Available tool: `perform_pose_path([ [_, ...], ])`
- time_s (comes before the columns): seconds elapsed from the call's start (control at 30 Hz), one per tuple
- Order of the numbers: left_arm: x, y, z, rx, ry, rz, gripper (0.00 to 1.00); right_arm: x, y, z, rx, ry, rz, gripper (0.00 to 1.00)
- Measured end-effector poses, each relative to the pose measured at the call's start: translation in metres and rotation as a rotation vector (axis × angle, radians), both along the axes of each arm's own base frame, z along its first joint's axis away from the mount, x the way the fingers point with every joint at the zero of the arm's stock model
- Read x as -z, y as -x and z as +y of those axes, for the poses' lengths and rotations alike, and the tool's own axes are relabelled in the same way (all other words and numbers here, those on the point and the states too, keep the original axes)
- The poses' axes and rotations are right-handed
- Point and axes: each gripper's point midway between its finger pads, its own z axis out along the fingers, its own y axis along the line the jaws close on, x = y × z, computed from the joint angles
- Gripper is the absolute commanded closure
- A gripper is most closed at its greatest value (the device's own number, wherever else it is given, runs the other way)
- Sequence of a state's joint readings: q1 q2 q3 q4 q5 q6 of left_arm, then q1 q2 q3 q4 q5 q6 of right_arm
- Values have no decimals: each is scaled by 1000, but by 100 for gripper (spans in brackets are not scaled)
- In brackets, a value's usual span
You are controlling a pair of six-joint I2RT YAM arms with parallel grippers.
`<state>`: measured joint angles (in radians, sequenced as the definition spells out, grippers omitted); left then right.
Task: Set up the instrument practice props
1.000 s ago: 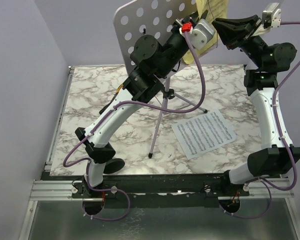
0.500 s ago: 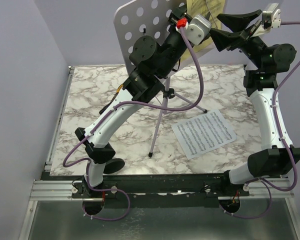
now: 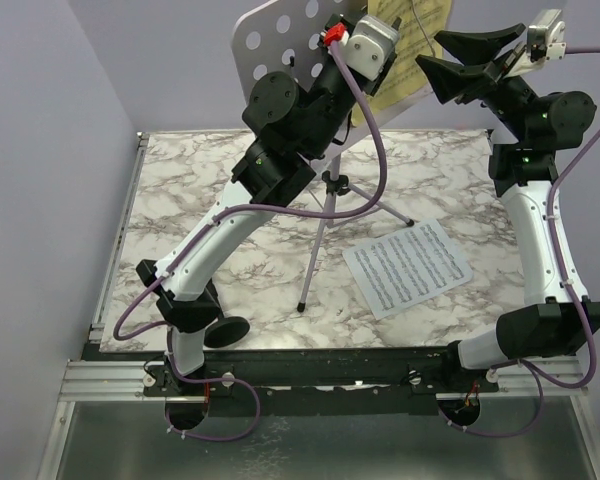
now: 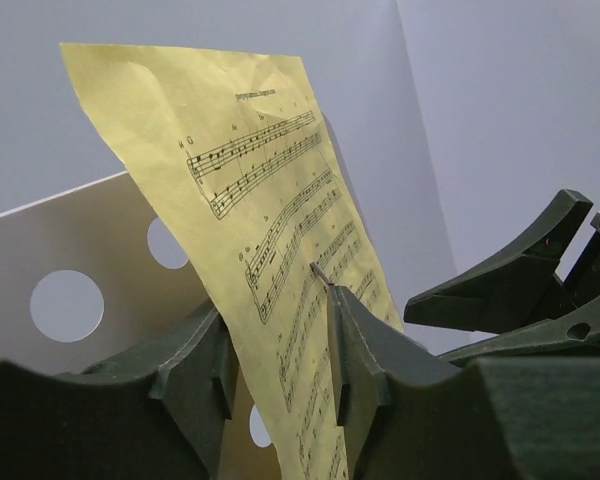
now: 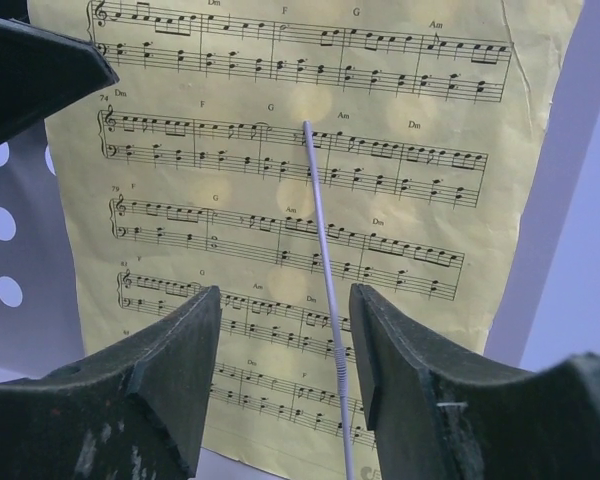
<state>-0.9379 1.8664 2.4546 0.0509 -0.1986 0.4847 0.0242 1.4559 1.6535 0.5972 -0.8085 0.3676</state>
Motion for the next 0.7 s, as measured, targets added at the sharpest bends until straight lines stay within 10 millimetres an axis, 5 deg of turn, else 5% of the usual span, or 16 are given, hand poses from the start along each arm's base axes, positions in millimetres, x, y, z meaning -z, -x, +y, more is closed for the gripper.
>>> perform_pose_path([
  [0.07, 1, -1, 0, 2, 4, 7, 55, 0, 0, 0, 1, 0, 0, 42],
  [0.33, 2, 5, -5, 25, 36, 37, 12, 2, -2, -16, 105, -83, 105, 27],
  [0.57, 2, 34, 6, 161, 103, 140, 11, -8, 46, -51, 301, -212, 199, 22],
  [0.7, -15, 69, 31, 291, 185, 177, 11, 16, 69, -70, 405, -263, 272, 22],
])
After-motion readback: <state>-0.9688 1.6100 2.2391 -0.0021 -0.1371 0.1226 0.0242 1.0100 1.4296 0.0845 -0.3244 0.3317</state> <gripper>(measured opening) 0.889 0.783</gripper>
